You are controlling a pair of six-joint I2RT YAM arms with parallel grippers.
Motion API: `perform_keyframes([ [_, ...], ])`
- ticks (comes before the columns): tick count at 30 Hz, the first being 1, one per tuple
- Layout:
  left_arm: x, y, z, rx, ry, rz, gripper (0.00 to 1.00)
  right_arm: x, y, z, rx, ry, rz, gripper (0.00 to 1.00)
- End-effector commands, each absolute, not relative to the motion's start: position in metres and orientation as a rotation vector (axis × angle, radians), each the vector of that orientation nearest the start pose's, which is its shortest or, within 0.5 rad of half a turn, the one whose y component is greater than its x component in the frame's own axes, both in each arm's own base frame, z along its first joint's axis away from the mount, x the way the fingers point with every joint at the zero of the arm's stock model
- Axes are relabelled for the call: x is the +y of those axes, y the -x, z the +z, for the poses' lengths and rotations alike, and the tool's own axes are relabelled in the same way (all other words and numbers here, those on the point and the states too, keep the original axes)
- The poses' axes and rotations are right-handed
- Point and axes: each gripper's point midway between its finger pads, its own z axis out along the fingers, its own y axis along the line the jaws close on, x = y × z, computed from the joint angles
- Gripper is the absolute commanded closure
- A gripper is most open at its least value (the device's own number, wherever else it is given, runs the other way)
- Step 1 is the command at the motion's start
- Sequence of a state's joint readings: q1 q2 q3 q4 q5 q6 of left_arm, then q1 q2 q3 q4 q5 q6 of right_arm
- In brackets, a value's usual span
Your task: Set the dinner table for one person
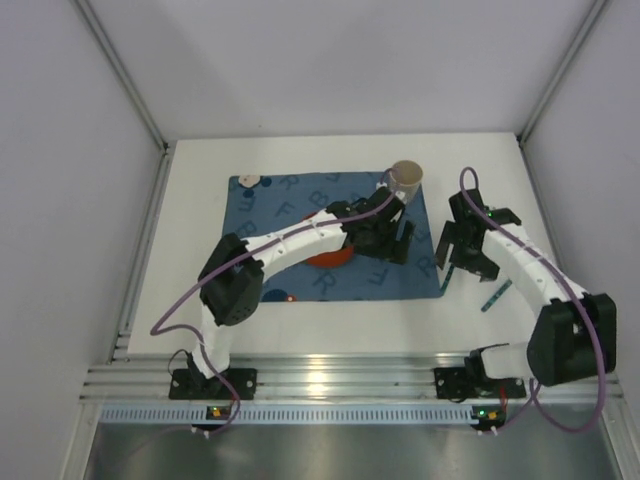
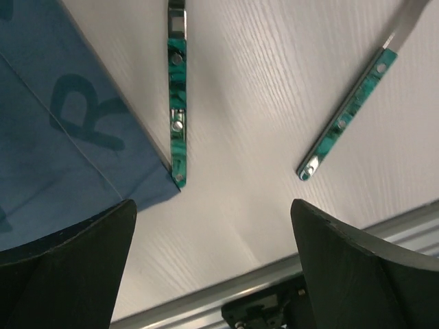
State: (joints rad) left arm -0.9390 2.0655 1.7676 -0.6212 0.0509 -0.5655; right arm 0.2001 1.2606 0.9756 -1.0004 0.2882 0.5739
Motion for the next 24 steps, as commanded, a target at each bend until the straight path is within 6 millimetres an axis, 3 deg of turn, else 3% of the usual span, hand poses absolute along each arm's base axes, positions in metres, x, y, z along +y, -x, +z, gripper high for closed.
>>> perform_keyframes([
  [1,-0.406,-0.287,0.167,2.455,-0.458,-0.670,0.13,0.022,-0.282,0.100,2.639,-0.537,-0.186,0.06],
  [6,-0.361,-0.292,0.195,2.407,-0.370,-0.613,0.12,0.011,-0.310,0.072,2.667,-0.588,-0.244,0.11],
  [11,-0.327,-0.292,0.202,2.402,-0.311,-0.523,0.12,0.005,-0.325,0.046,2.706,-0.617,-0.281,0.18],
  [14,-0.314,-0.289,0.203,2.401,-0.275,-0.501,0.12,0.005,-0.329,0.035,2.723,-0.623,-0.283,0.31],
  [18,-0.304,-0.285,0.203,2.407,-0.237,-0.487,0.12,0.003,-0.326,0.020,2.746,-0.625,-0.305,0.55],
  [24,-0.297,-0.289,0.207,2.402,-0.228,-0.457,0.12,-0.005,-0.299,-0.005,2.783,-0.623,-0.365,0.82],
])
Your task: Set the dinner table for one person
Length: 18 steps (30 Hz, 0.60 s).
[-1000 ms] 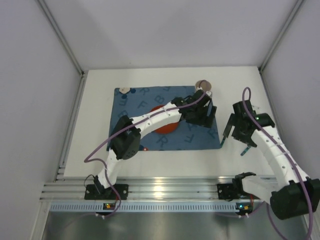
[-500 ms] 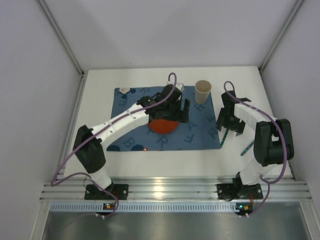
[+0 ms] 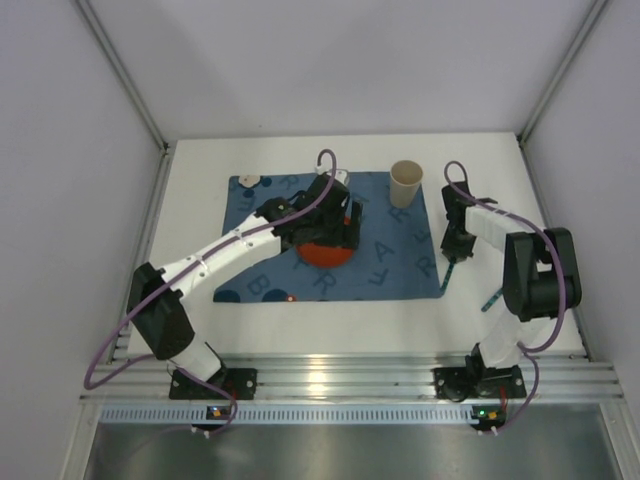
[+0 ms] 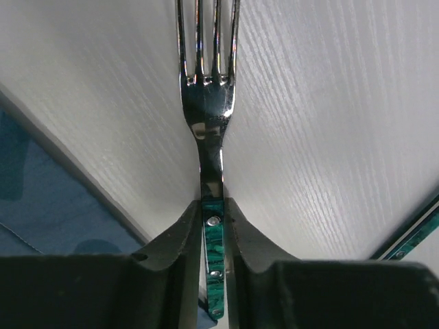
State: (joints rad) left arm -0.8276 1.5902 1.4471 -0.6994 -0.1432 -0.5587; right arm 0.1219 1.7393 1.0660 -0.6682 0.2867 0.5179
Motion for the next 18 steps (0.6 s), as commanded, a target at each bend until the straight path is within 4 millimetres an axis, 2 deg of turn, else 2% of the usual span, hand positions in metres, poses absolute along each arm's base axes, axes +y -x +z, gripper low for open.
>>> perform_keyframes([
  [1,-0.298,-0.289,0.206,2.406,-0.230,-0.458,0.12,-0.007,-0.291,-0.009,2.798,-0.622,-0.375,0.87],
  [3,-0.301,-0.289,0.205,2.413,-0.235,-0.467,0.12,-0.009,-0.287,-0.010,2.797,-0.614,-0.380,1.00],
  [5,-0.306,-0.291,0.203,2.418,-0.251,-0.480,0.12,-0.013,-0.283,-0.008,2.797,-0.615,-0.390,1.00],
  [8,-0.318,-0.291,0.204,2.419,-0.295,-0.528,0.12,-0.026,-0.286,0.010,2.755,-0.587,-0.468,1.00],
  [9,-0.323,-0.292,0.208,2.412,-0.308,-0.551,0.12,-0.029,-0.294,0.024,2.719,-0.574,-0.472,1.00],
  [12,-0.336,-0.293,0.209,2.409,-0.350,-0.599,0.12,-0.037,-0.299,0.057,2.663,-0.553,-0.510,1.00],
  [13,-0.338,-0.294,0.208,2.413,-0.358,-0.602,0.12,-0.038,-0.307,0.072,2.627,-0.555,-0.502,1.00],
  [14,-0.341,-0.295,0.200,2.435,-0.366,-0.598,0.12,-0.040,-0.304,0.081,2.623,-0.556,-0.517,1.00],
  [18,-0.361,-0.293,0.208,2.425,-0.408,-0.678,0.13,-0.032,-0.311,0.130,2.542,-0.571,-0.407,1.00],
])
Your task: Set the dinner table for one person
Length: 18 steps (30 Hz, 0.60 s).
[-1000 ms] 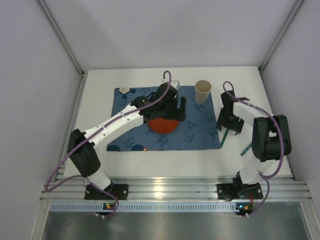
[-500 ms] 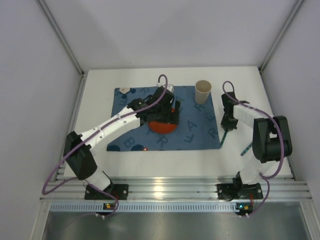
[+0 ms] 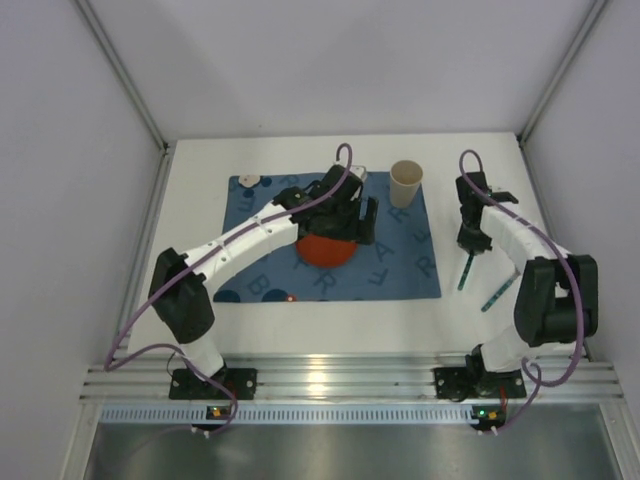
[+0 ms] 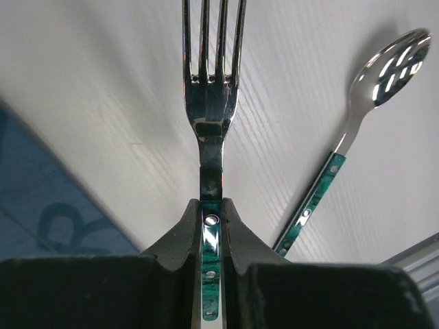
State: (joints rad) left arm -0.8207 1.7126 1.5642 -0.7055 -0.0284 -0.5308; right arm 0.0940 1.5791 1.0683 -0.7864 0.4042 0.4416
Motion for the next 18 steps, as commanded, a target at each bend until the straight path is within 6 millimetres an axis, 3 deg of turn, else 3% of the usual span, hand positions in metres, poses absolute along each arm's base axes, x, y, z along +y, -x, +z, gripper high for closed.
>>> perform_keyframes([
  [1,-0.366,-0.292,0.209,2.421,-0.418,-0.694,0.13,-0.029,-0.307,0.135,2.551,-0.570,-0.385,1.00],
  [5,-0.389,-0.282,0.219,2.401,-0.463,-0.818,0.13,-0.009,-0.303,0.163,2.530,-0.586,-0.203,1.00],
  [13,-0.438,-0.248,0.266,2.289,-0.601,-1.168,0.12,0.021,-0.294,0.227,2.426,-0.541,0.051,1.00],
  [18,-0.462,-0.237,0.277,2.230,-0.683,-1.256,0.12,0.038,-0.295,0.260,2.374,-0.508,0.183,1.00],
])
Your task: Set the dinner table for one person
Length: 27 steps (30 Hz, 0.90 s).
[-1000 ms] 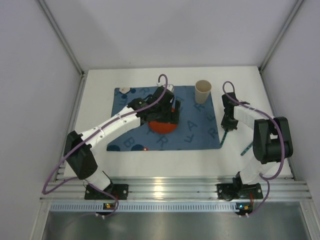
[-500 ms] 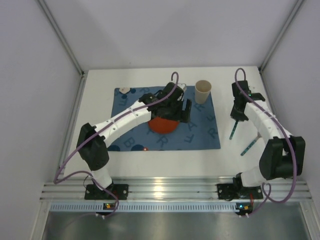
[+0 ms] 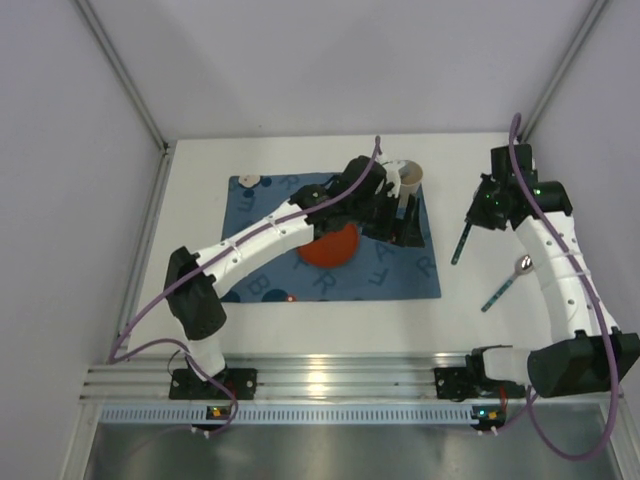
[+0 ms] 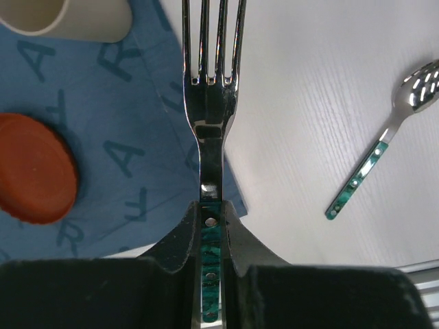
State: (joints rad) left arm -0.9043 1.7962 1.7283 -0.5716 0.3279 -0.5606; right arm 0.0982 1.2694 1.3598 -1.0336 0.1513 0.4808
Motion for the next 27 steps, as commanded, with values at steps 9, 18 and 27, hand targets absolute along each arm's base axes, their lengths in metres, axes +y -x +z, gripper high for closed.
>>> perform_keyframes([
  [9,-0.489,-0.239,0.276,2.202,-0.706,-1.315,0.12,0.063,-0.289,0.289,2.354,-0.420,0.366,1.00],
  [18,-0.509,-0.245,0.280,2.187,-0.683,-1.381,0.13,0.078,-0.273,0.287,2.363,-0.426,0.472,1.00],
  [27,-0.522,-0.243,0.283,2.170,-0.705,-1.455,0.37,0.085,-0.273,0.290,2.357,-0.425,0.519,1.00],
])
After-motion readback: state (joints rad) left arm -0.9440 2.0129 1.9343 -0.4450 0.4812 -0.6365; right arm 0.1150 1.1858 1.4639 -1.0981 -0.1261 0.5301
